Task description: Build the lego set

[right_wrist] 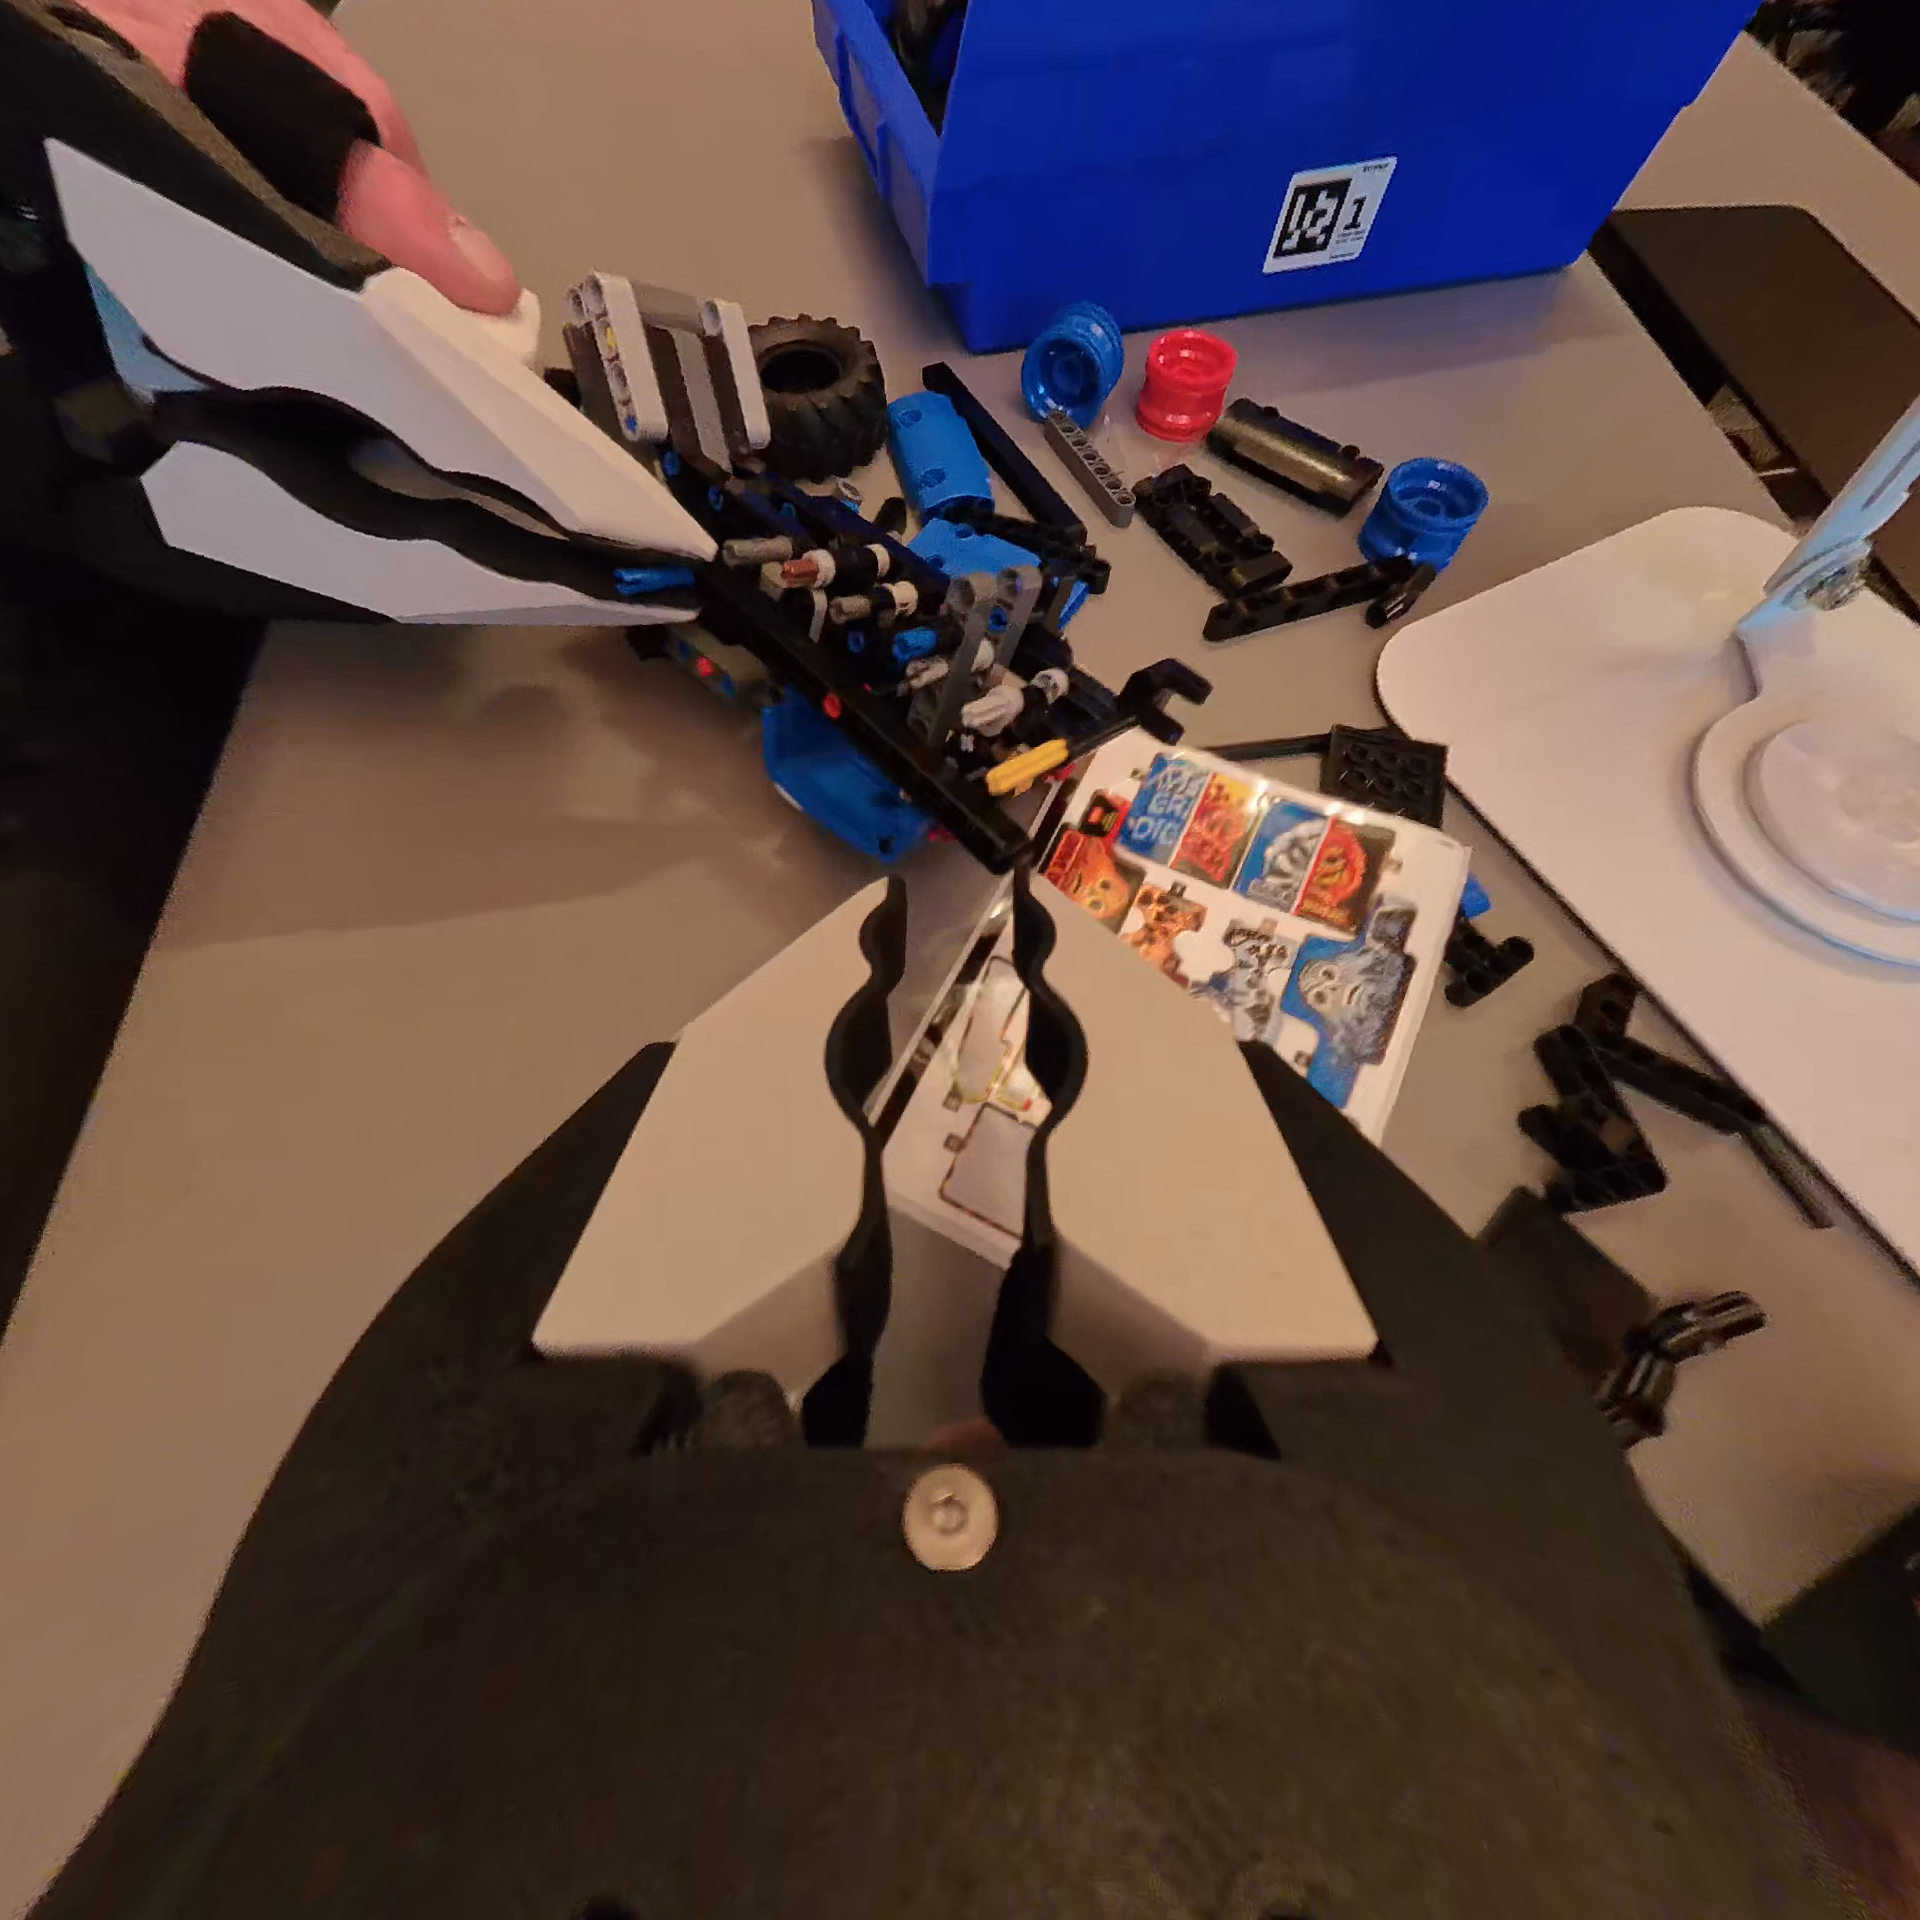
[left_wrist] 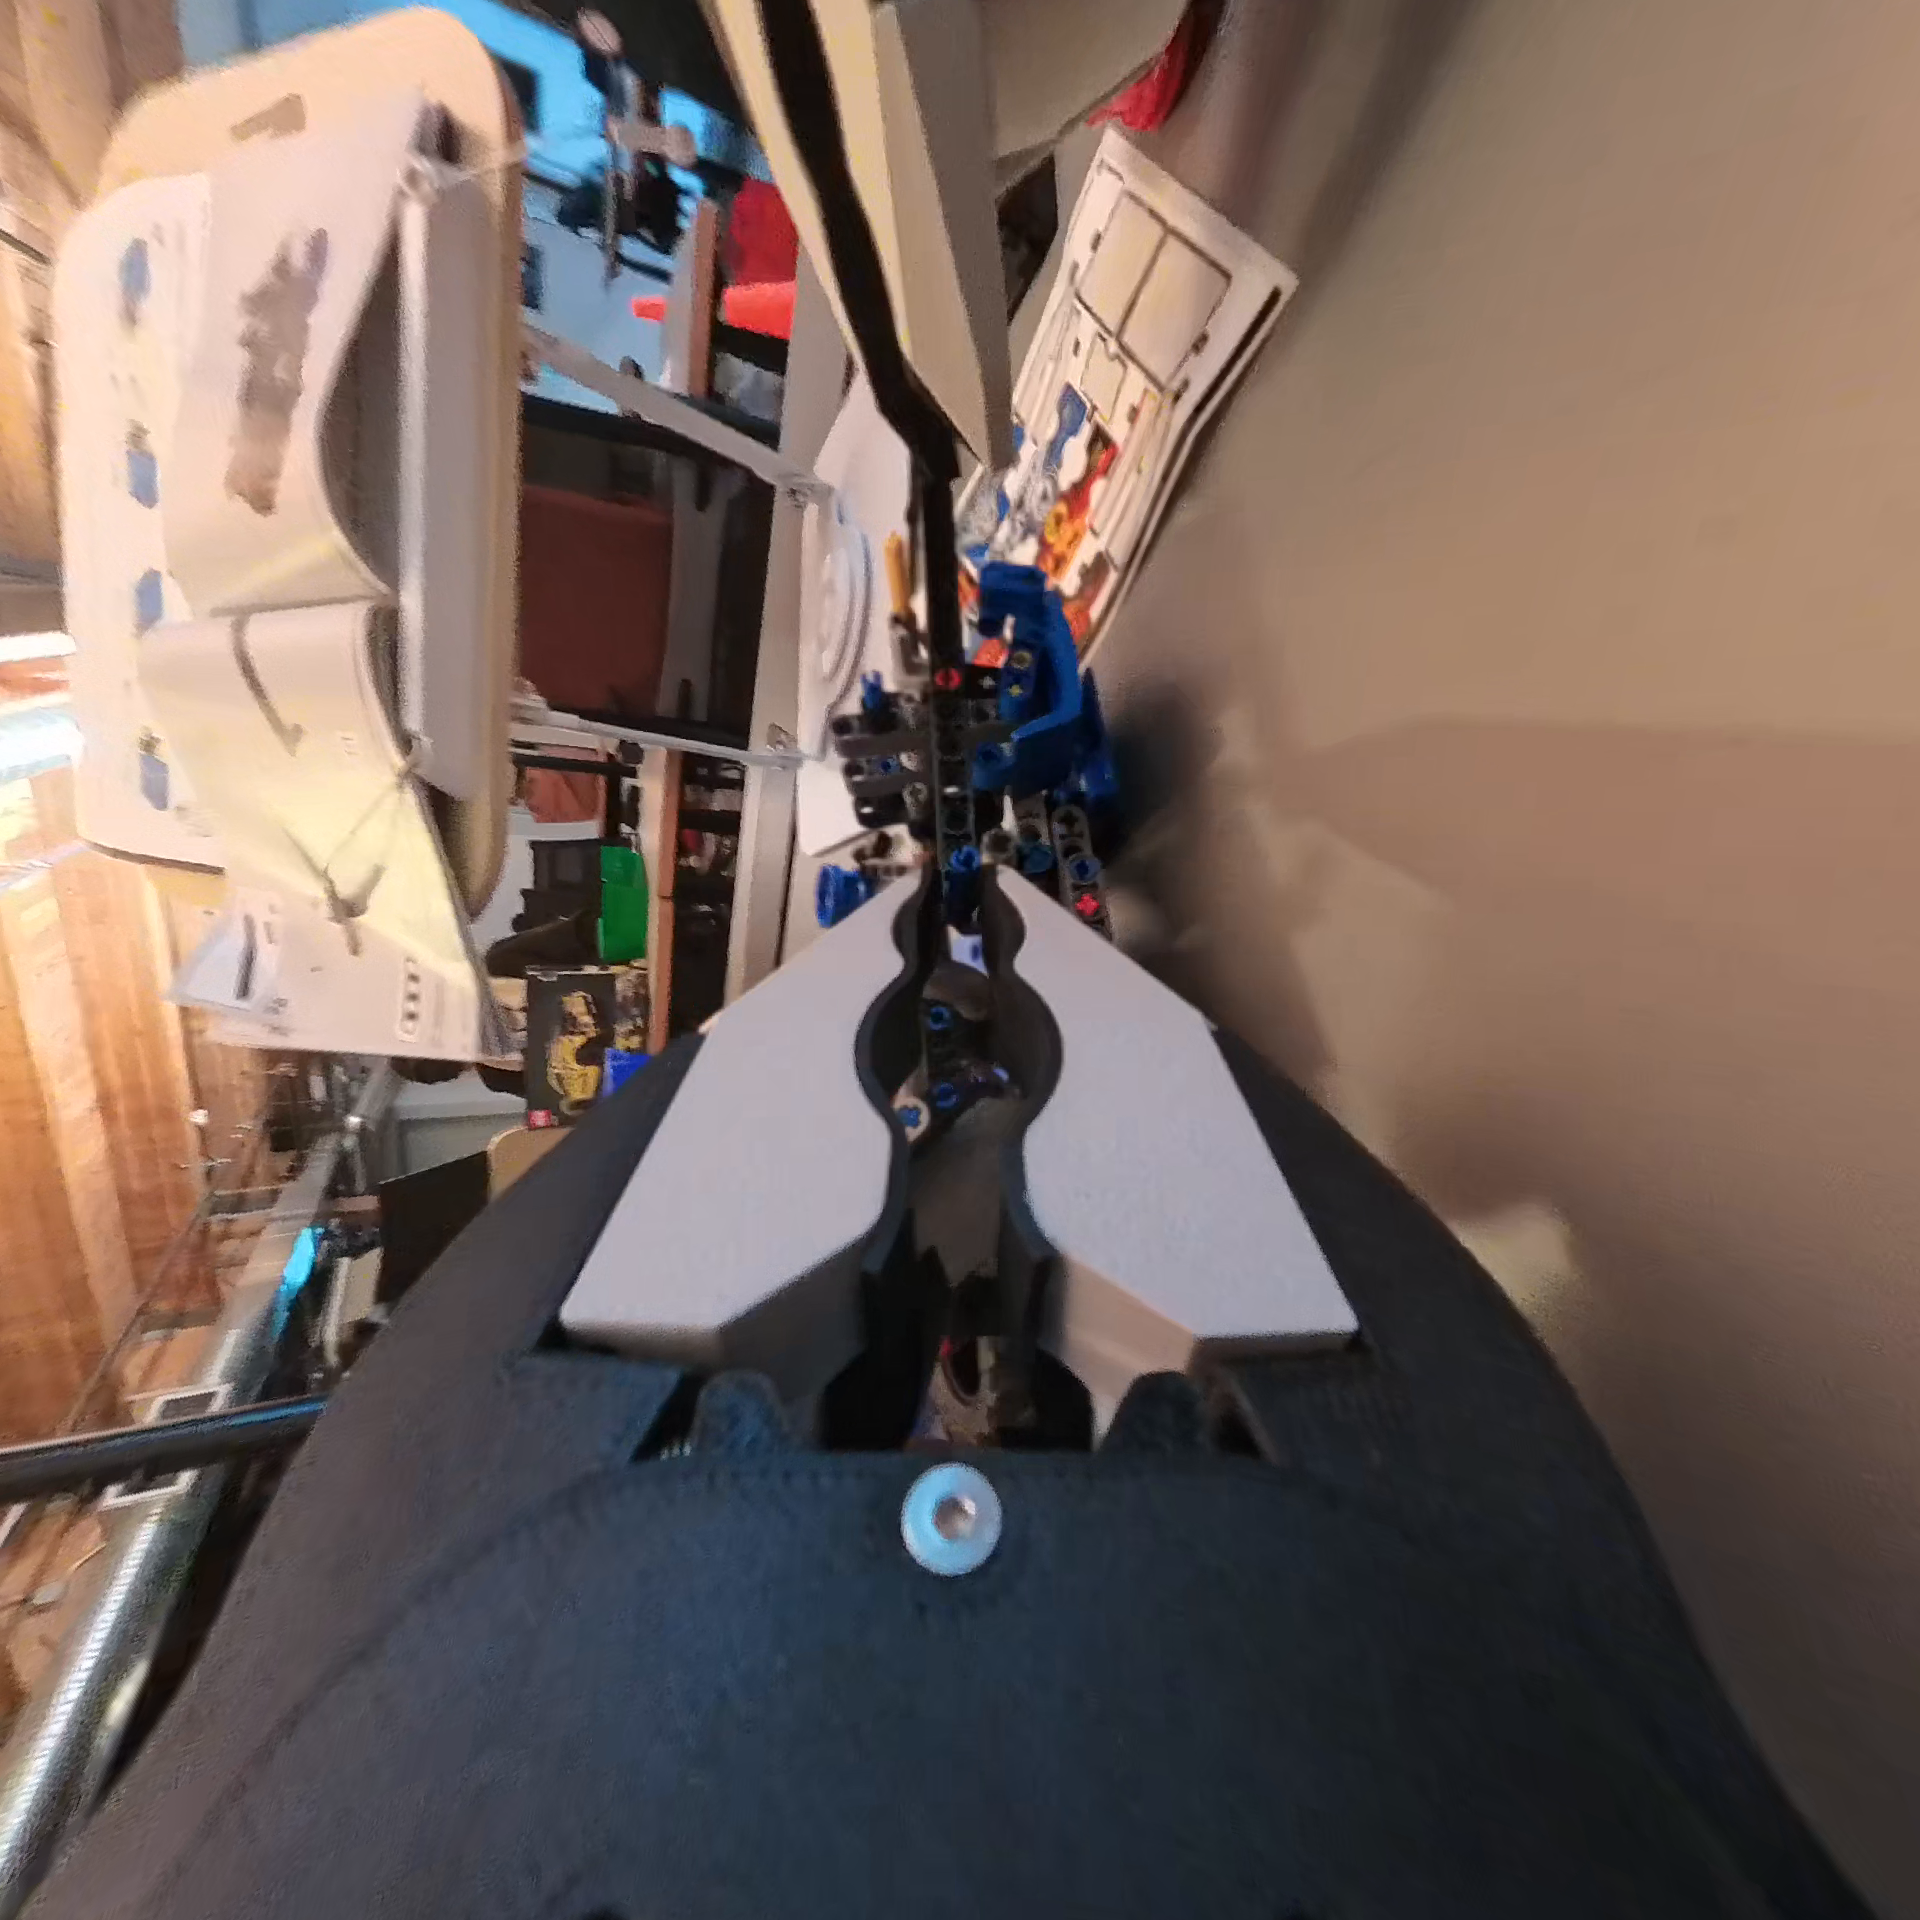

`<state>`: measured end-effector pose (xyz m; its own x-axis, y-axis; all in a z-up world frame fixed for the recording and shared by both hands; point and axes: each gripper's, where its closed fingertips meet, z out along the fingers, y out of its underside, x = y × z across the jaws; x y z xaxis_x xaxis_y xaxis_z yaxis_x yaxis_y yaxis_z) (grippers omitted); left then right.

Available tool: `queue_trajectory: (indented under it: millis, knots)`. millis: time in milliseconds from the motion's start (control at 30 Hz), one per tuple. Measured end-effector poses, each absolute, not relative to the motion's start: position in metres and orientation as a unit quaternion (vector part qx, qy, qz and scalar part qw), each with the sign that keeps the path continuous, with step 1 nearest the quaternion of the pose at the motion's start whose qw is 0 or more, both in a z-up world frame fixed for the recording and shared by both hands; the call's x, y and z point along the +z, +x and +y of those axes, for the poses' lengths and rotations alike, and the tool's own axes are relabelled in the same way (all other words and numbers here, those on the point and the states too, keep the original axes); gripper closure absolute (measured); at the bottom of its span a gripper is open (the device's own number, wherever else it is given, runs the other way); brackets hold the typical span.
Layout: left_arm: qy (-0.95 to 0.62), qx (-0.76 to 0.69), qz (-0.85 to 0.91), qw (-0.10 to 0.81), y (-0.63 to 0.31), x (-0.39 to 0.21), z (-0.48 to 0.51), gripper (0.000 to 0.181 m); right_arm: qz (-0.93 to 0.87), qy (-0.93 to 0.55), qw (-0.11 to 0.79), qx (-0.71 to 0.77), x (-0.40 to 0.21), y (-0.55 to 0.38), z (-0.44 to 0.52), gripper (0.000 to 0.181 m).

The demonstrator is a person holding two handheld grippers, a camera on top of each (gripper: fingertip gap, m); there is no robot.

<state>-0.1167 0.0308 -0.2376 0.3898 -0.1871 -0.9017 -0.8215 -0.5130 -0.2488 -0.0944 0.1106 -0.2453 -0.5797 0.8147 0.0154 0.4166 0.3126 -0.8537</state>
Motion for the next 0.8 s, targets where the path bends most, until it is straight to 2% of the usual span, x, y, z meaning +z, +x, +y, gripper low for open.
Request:
queue_trajectory:
  millis: [267,567,800]
  knots:
    - [-0.799,0.379,0.289,0.366,-0.14,-0.232,0.031,0.176,-0.827,-0.331,0.204,0.405,-0.237,-0.111,0.108,0.165]
    - [-0.811,0.289,0.256,0.439,-0.137,-0.215,0.032,0.176,-0.843,-0.303,0.204,0.396,-0.227,-0.128,0.115,0.166]
    - [-0.812,0.297,0.252,0.435,-0.138,-0.211,0.026,0.176,-0.847,-0.275,0.208,0.404,-0.227,-0.129,0.112,0.171]
